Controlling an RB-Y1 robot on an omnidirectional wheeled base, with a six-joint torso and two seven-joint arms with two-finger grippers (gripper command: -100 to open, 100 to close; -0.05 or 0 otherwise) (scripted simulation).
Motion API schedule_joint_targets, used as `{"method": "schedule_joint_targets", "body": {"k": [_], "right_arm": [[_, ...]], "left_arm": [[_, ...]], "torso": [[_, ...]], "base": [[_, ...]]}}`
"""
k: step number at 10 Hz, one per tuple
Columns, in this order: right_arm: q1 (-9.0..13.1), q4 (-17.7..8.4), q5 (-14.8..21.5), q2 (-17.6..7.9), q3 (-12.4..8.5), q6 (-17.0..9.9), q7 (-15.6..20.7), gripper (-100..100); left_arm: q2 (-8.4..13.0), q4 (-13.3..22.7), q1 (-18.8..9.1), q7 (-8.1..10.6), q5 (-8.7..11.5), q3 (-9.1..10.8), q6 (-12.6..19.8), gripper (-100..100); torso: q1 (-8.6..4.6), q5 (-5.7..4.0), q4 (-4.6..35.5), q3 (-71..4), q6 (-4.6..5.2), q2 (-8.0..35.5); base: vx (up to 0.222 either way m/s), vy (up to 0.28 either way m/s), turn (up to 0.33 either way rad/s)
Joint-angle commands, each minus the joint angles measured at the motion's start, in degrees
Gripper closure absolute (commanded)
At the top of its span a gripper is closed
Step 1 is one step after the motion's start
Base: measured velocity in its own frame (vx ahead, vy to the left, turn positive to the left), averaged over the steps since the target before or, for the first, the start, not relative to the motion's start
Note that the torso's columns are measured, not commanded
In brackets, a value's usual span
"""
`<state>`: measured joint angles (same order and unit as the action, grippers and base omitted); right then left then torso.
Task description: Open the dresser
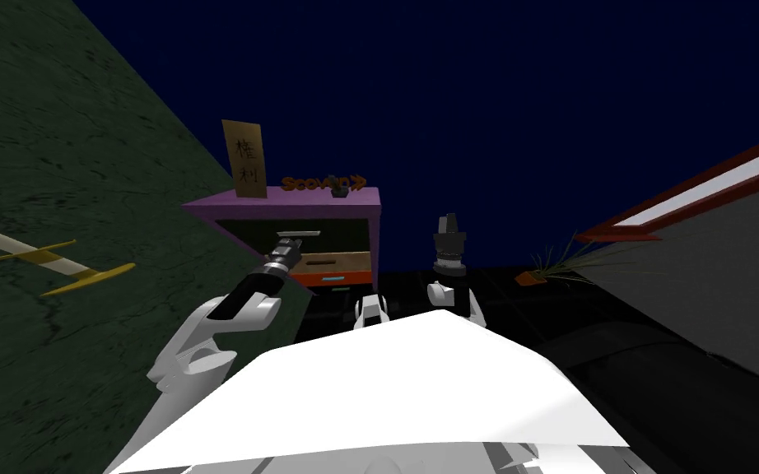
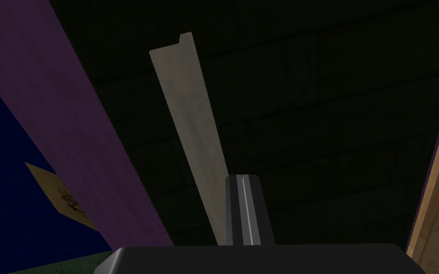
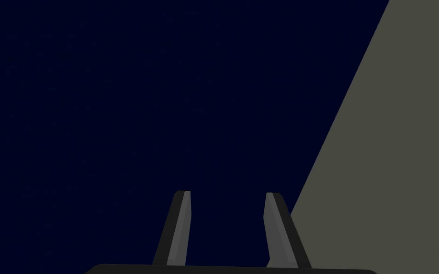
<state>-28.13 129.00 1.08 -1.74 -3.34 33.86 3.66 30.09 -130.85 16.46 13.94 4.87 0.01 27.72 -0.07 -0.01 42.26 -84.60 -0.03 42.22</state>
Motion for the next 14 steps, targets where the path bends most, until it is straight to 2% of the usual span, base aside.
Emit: {"method": "schedule_joint_targets", "body": {"k": [1,2,7,8,9,10,11,13,14], "right_arm": [[0.0,0.0,0.0,0.0,0.0,0.0,0.0,0],[0.0,0.0,0.0,0.0,0.0,0.0,0.0,0],[0.0,0.0,0.0,0.0,0.0,0.0,0.0,0],[0.0,0.0,0.0,0.0,0.0,0.0,0.0,0],[0.0,0.0,0.0,0.0,0.0,0.0,0.0,0],[0.1,0.0,0.0,0.0,0.0,0.0,0.0,0],[0.1,0.0,0.0,0.0,0.0,0.0,0.0,0],[0.1,0.0,0.0,0.0,0.0,0.0,0.0,0],[0.0,0.0,0.0,0.0,0.0,0.0,0.0,0]], "left_arm": [[-0.8,-1.6,0.6,-0.21,-0.6,-1.19,-0.1,100],[-0.2,-3.6,1.1,0.08,-0.4,-1.16,1.0,-100],[1.7,-8.6,2.5,1.1,0.4,-0.67,4.2,-100],[1.6,-8.0,2.4,0.99,0.4,-0.66,3.7,-100],[2.0,-5.3,0.2,0.91,0.7,1.36,3.6,-100],[2.0,-4.1,0.2,0.91,0.7,1.36,3.6,-100],[2.3,-2.1,-2.0,0.78,0.9,3.36,3.2,-100],[2.3,-0.1,-2.0,0.78,0.9,3.36,3.2,-100],[2.6,1.7,-4.2,0.66,1.1,5.36,2.9,-100]], "torso": [[-0.02,-0.01,0.0,0.0,0.08,0.1],[0.07,0.01,0.1,0.1,0.07,0.2],[0.04,0.0,0.0,0.0,0.04,0.0],[0.05,0.01,0.0,0.0,0.04,0.1],[-0.06,-0.01,0.0,0.1,0.04,0.1],[-0.07,-0.03,0.1,0.2,0.11,0.4],[0.0,0.0,0.1,0.3,0.0,0.4],[0.07,0.02,0.0,0.1,-0.03,0.1],[0.11,0.03,0.0,-0.1,-0.01,-0.1]], "base": [[0.041,-0.011,0.015],[0.031,0.03,0.019],[0.048,0.07,0.018],[0.019,0.035,0.001],[-0.077,0.021,-0.331],[-0.117,0.019,-0.213],[-0.146,0.001,-0.364],[-0.1,-0.001,-0.045],[-0.095,0.004,-0.319]]}}
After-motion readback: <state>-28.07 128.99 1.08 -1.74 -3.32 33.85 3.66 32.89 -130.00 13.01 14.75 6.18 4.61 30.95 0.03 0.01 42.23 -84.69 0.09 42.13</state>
